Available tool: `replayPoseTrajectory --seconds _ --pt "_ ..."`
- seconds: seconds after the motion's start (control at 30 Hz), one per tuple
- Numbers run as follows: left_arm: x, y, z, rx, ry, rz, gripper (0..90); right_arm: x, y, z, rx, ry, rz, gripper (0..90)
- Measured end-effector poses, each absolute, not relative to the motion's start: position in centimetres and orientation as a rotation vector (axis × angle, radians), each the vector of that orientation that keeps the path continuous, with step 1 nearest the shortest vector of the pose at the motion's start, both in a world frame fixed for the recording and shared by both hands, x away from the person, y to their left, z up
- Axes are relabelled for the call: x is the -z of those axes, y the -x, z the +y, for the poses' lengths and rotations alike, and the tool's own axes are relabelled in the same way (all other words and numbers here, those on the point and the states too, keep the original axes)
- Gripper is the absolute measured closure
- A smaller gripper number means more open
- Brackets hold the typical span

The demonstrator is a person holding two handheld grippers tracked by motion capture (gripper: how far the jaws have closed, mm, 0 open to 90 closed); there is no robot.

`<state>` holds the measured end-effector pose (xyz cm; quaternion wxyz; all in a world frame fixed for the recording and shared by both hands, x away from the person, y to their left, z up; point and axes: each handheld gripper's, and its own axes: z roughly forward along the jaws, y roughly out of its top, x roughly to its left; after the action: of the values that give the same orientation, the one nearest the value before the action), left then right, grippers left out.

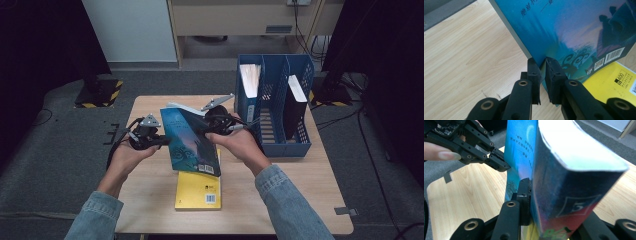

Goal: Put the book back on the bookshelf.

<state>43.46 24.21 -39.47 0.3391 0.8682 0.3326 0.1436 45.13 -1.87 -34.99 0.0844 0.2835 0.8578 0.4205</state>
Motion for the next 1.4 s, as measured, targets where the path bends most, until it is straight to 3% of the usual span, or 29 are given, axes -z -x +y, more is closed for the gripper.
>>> replayPoseTrajectory --seconds 0.63,1.4 --pt "39.3 -44.3 24.0 -0.421 -2.271 0.865 81.8 35.3 -46.0 -2.0 -1.285 -0.820 2.526 72.0" --pt "39.3 -40.8 23.4 -0.465 -2.259 0.827 81.8 34.9 -41.9 -3.2 -1.339 -0.711 2.539 67.8"
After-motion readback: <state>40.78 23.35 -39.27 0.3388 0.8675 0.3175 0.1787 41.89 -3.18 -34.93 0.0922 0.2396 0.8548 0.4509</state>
